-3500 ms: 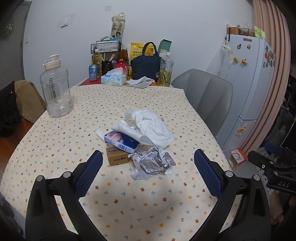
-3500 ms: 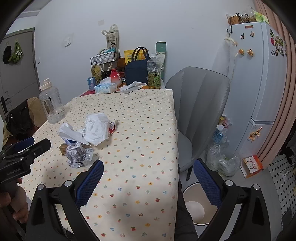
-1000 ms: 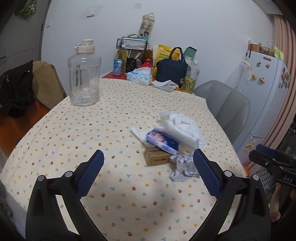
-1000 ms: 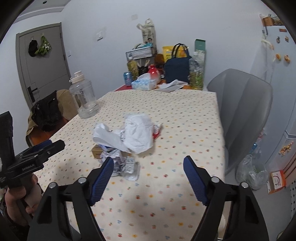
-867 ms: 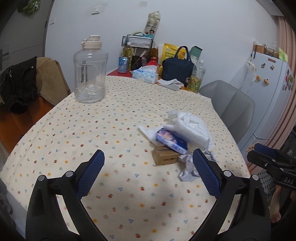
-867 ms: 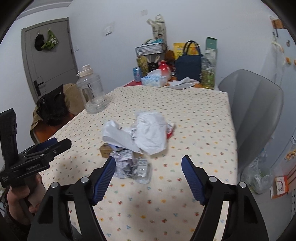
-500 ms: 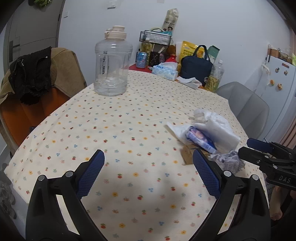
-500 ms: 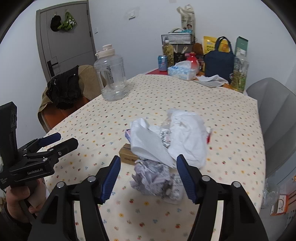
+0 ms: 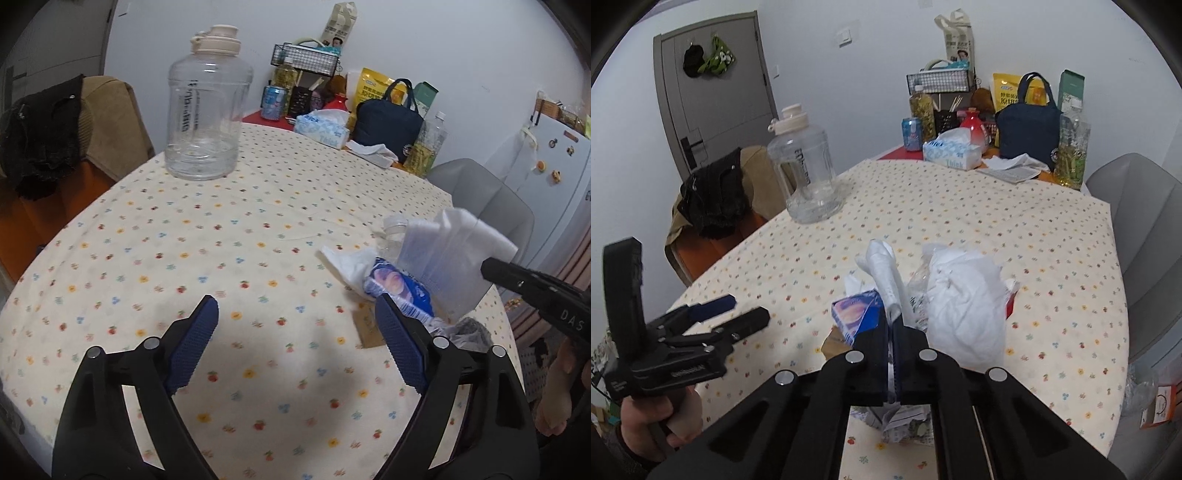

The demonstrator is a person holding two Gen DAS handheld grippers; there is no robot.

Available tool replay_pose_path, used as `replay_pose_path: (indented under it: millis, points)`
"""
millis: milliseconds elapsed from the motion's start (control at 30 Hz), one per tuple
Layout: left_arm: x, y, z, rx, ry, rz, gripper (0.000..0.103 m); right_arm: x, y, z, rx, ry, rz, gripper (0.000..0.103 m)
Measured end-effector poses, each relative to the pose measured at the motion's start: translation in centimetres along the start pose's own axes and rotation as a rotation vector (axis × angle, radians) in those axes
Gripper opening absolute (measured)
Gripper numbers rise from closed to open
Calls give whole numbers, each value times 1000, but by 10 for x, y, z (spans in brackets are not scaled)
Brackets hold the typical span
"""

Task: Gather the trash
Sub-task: 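Grasp the white paper strip with the right tool while the left tool grasps the blue tissue packet, then carry both items over the floor bin and open the right tool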

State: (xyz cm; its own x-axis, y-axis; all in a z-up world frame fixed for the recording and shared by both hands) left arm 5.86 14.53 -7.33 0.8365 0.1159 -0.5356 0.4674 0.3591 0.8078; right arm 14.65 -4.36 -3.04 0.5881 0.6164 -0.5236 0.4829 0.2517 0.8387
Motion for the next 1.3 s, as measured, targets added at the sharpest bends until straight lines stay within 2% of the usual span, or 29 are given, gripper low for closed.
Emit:
replay_pose_path:
  millis: [333, 533, 633, 667, 733, 767, 800, 867, 1300]
  points:
    - [42, 10, 29, -48, -103, -69, 78, -34, 24, 31, 55, -27, 103, 3]
    - [69, 8, 40, -123, -153, -132, 77, -56, 19, 57, 124, -54, 136, 3]
    - [85, 3, 42, -176, -182, -190, 71, -66, 11, 74, 153, -85, 143, 3]
    - [90, 1, 43, -198, -191, -208, 65, -69, 9, 78, 158, -91, 144, 3]
    - [97, -1, 44, -223, -199, -230, 45, -77, 4, 89, 180, -108, 148, 3]
    - [98, -2, 44, -236, -199, -234, 28, -79, 2, 92, 185, -113, 150, 3]
    - [97, -1, 44, -244, -195, -231, 21, -82, 1, 96, 192, -121, 152, 3]
    - [91, 3, 45, -244, -191, -208, 15, -89, -3, 107, 213, -135, 158, 3]
    - [37, 54, 81, -113, -184, -56, 10, -121, -23, 147, 300, -177, 193, 3]
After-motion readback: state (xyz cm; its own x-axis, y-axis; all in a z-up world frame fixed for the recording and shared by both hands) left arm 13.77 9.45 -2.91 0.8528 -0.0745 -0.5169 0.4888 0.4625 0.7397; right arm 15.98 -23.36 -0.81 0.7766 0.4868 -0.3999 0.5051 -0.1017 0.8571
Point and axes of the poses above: each gripper's, at about its wrist camera, not at the fingertips, and x roughly the way its jaws point, z to its right, y to its top, the point moved 4 cm from there along x, roughly the way its jaws point, and after that the axes turned 7 degrees about z, right-handed, at the moved point
